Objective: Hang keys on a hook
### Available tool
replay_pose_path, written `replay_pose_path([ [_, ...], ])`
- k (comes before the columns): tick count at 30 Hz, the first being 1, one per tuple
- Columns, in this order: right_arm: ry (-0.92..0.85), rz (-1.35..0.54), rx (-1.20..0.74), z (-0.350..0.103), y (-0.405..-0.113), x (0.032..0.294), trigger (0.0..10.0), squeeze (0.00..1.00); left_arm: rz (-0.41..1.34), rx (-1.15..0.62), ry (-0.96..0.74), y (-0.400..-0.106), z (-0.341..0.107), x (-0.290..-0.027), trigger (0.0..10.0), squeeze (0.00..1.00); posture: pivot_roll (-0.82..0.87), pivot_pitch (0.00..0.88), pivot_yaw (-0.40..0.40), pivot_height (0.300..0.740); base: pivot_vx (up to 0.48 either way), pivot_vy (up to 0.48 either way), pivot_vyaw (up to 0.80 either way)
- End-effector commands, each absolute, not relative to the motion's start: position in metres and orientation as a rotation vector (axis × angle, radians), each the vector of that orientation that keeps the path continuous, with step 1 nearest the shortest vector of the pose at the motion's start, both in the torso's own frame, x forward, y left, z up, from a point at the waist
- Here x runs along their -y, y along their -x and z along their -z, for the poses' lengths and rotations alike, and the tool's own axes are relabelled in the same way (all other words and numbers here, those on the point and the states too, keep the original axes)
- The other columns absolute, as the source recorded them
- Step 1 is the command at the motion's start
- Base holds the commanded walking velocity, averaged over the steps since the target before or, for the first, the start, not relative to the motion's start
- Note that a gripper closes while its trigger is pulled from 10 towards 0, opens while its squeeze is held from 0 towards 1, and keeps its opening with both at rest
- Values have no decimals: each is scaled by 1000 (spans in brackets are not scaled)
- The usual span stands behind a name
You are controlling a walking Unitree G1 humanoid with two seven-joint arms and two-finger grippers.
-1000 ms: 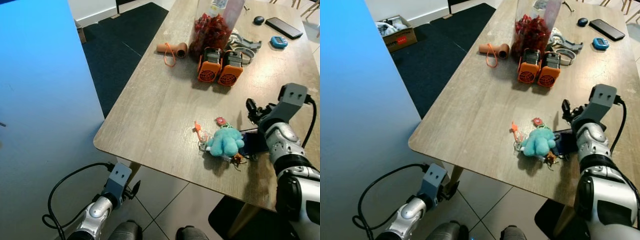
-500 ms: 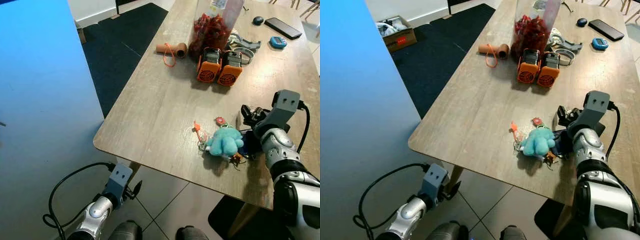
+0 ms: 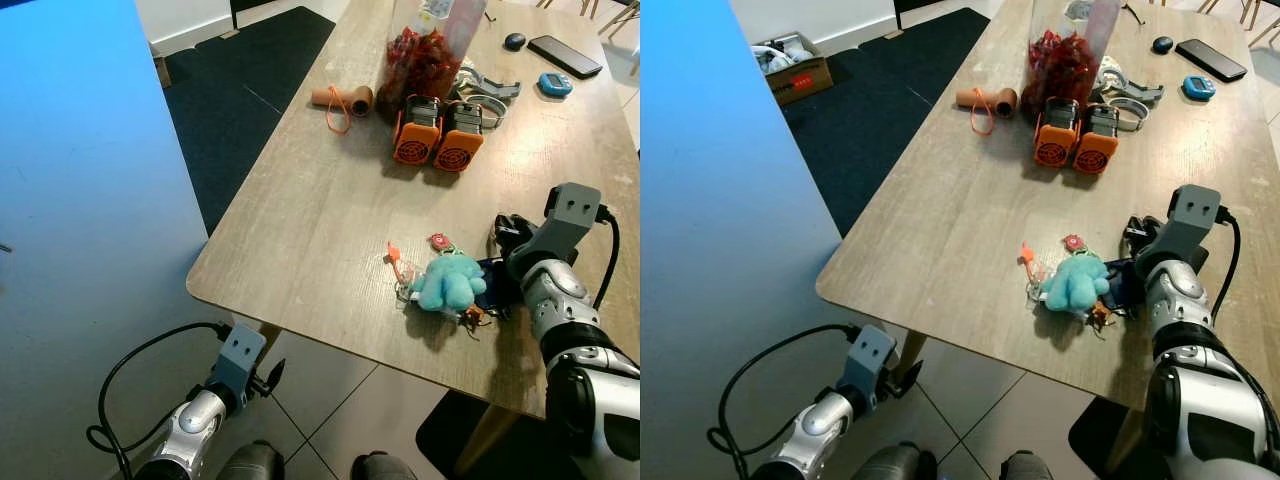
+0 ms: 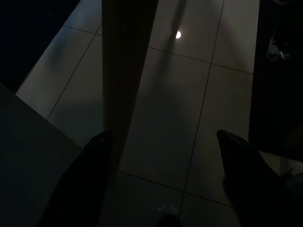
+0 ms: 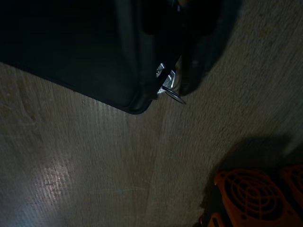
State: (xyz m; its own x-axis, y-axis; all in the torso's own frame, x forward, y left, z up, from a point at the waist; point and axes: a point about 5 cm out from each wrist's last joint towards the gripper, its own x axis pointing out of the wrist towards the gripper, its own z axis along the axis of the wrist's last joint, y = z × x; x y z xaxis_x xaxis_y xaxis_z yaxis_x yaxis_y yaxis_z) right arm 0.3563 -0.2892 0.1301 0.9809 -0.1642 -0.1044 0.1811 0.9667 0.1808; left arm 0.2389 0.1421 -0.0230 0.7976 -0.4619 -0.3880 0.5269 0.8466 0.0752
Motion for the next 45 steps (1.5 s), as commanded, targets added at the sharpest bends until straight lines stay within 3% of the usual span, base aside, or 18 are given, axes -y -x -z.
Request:
replay_pose_path([
  [1,-218,186,-148,-114,-350,289,2000,0,540,-400,-189,-235,28,-145,10000,0,88,164,-22,740,0,0,0],
  [3,-217,190,-147,-114,-349,290,2745,0,542,-402,-193,-235,28,-144,10000,0,86,162,-21,740,0,0,0],
  [12,-215,208,-133,-117,-348,295,2588,0,548,-400,-198,-237,27,-143,10000,0,82,153,-19,740,0,0,0],
  [13,-214,215,-121,-120,-348,296,2431,0,548,-400,-199,-237,27,-142,10000,0,82,150,-20,740,0,0,0],
  [14,-216,227,-98,-123,-349,299,1451,0,549,-400,-200,-237,27,-142,10000,0,83,148,-22,740,0,0,0],
  [15,-215,248,-63,-129,-349,304,1451,0,548,-399,-200,-238,27,-142,10000,0,83,148,-22,740,0,0,0],
  [16,-224,285,-19,-136,-348,311,0,0,547,-397,-200,-238,26,-142,10000,0,85,146,-26,740,0,0,0],
  [20,-251,388,82,-153,-341,333,0,0,542,-393,-199,-239,26,-142,10000,0,86,141,-30,740,0,0,0],
  [24,-277,605,244,-177,-307,390,0,0,532,-394,-196,-239,26,-142,10000,0,80,127,-36,740,0,0,0],
  [26,-275,638,264,-180,-300,399,0,0,530,-394,-196,-239,26,-142,10000,0,80,125,-37,740,0,0,0],
  [31,-267,960,320,-172,-223,462,0,0,523,-401,-193,-237,28,-142,10000,0,71,98,-39,740,0,0,0],
  [32,-267,960,320,-172,-223,462,0,0,523,-401,-193,-237,28,-142,10000,0,71,98,-39,740,0,0,0],
  [38,-273,1170,214,-128,-144,487,0,0,507,-411,-196,-237,29,-144,10000,0,66,72,-45,740,0,0,0],
  [43,-272,1237,84,-93,-115,480,0,0,497,-412,-198,-238,29,-146,10000,0,64,66,-47,740,0,0,0],
  [44,-268,1240,-52,-62,-101,466,0,0,488,-414,-198,-238,30,-147,10000,0,63,55,-50,740,0,0,0],
  [45,-268,1240,-52,-62,-101,466,0,0,488,-414,-198,-238,30,-147,10000,0,63,55,-50,740,0,0,0],
])
